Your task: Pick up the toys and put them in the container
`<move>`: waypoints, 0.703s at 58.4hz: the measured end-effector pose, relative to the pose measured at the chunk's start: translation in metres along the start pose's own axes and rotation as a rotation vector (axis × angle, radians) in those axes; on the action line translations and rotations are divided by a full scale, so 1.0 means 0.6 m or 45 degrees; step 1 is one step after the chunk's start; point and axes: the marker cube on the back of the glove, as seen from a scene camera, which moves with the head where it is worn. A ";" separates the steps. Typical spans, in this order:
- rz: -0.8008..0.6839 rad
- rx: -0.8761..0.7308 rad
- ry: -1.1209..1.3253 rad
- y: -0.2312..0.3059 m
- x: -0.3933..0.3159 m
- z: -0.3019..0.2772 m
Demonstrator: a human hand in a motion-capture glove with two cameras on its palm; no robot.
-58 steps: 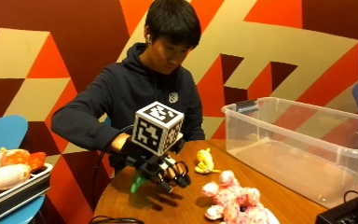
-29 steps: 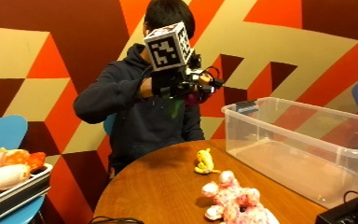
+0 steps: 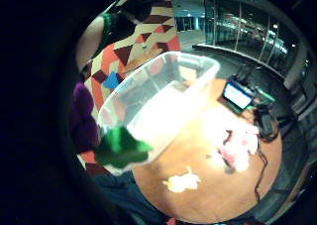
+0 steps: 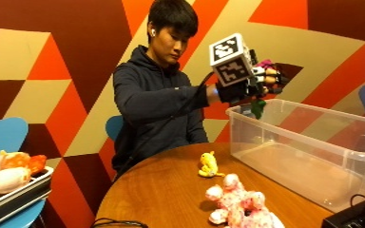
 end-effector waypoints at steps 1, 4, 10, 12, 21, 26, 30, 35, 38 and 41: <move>0.006 -0.025 -0.016 -0.004 -0.002 0.012; 0.022 -0.099 -0.056 -0.016 0.002 0.035; 0.030 -0.179 -0.026 -0.014 0.028 0.034; 0.022 -0.191 0.004 -0.006 0.029 0.029; 0.005 -0.284 0.097 0.052 0.044 -0.016; 0.029 -0.367 0.221 0.100 0.064 -0.043; 0.051 -0.441 0.320 0.147 0.091 -0.059; 0.130 -0.538 0.433 0.193 0.129 -0.058; 0.175 -0.593 0.501 0.216 0.150 -0.052; 0.203 -0.653 0.557 0.238 0.168 -0.043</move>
